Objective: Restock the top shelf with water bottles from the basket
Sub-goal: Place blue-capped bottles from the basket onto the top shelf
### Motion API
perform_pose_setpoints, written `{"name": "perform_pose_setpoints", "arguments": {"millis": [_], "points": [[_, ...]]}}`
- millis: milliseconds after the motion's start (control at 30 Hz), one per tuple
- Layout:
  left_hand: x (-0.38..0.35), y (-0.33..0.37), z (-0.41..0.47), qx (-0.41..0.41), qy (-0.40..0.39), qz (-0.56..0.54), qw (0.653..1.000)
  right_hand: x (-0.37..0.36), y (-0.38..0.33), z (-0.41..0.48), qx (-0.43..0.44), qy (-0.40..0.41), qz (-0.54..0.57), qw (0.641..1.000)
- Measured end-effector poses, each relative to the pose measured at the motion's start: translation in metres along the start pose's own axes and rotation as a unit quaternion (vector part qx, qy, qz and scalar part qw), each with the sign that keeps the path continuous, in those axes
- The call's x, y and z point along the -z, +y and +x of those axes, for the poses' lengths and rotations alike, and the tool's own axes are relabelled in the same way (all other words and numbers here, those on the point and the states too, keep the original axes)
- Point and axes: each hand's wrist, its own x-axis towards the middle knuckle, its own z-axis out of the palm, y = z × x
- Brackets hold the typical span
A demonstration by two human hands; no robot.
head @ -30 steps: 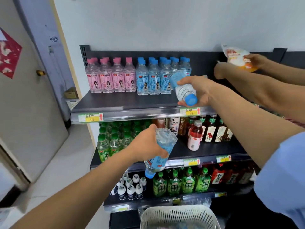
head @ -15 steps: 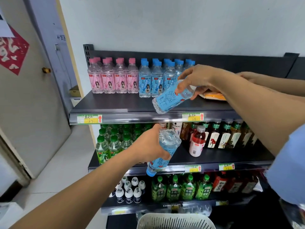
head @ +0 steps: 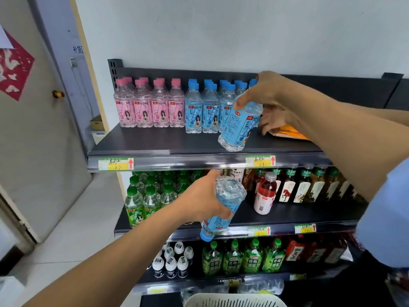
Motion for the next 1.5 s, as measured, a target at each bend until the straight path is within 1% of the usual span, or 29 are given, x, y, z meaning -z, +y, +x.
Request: {"name": "perform_pose_setpoints", "arguments": {"millis": [67,200,300,367,567,767,833,867,933,1000,1033,1100,1167,1267,1367,1433,1500], "points": [[0.0,0.001,0.002,-0.004,0.002,0.001,1.0,0.002,-0.004,0.002,0.023,0.027,-0.026,0.999],[0.0,0.005,0.006,-0.009,0.011,0.006,1.0,-0.001,-0.005,0.008,0.039,0.06,-0.059,0.996],[0.003,0.009,0.008,-0.016,0.019,-0.001,1.0,-0.01,-0.002,0.013,0.053,0.11,-0.105,0.987],[0.006,0.012,0.009,-0.021,0.03,-0.001,0.999,-0.017,0.0,0.021,0.054,0.128,-0.116,0.983],[0.013,0.015,0.014,-0.022,0.044,-0.008,0.999,-0.035,0.006,0.044,0.041,0.148,-0.166,0.974],[0.018,0.013,0.02,-0.011,0.043,-0.003,0.999,-0.053,0.016,0.07,0.02,0.138,-0.187,0.972],[0.021,0.013,0.022,-0.01,0.047,-0.008,0.999,-0.052,0.019,0.077,0.011,0.116,-0.184,0.976],[0.023,0.013,0.023,-0.01,0.051,-0.01,0.999,-0.048,0.018,0.078,0.0,0.086,-0.174,0.981],[0.025,0.014,0.026,-0.007,0.055,-0.013,0.998,-0.037,0.016,0.077,-0.051,0.001,-0.104,0.993],[0.025,0.015,0.029,-0.005,0.058,-0.014,0.998,-0.03,0.022,0.079,-0.094,-0.084,-0.038,0.991],[0.025,0.016,0.03,-0.005,0.059,-0.016,0.998,-0.03,0.028,0.08,-0.105,-0.11,-0.018,0.988],[0.024,0.018,0.031,-0.006,0.054,-0.02,0.998,-0.038,0.045,0.086,-0.113,-0.128,0.019,0.985],[0.021,0.02,0.033,-0.007,0.048,-0.018,0.999,-0.052,0.061,0.089,-0.1,-0.114,0.064,0.986],[0.019,0.021,0.037,0.0,0.041,-0.019,0.999,-0.063,0.072,0.09,-0.065,-0.072,0.115,0.989],[0.018,0.023,0.04,0.001,0.042,-0.017,0.999,-0.065,0.078,0.094,-0.051,-0.002,0.098,0.994],[0.017,0.025,0.042,0.001,0.048,-0.016,0.999,-0.066,0.087,0.101,-0.062,0.049,0.093,0.992],[0.018,0.025,0.044,0.002,0.057,-0.017,0.998,-0.065,0.096,0.107,-0.076,0.078,0.071,0.991]]}}
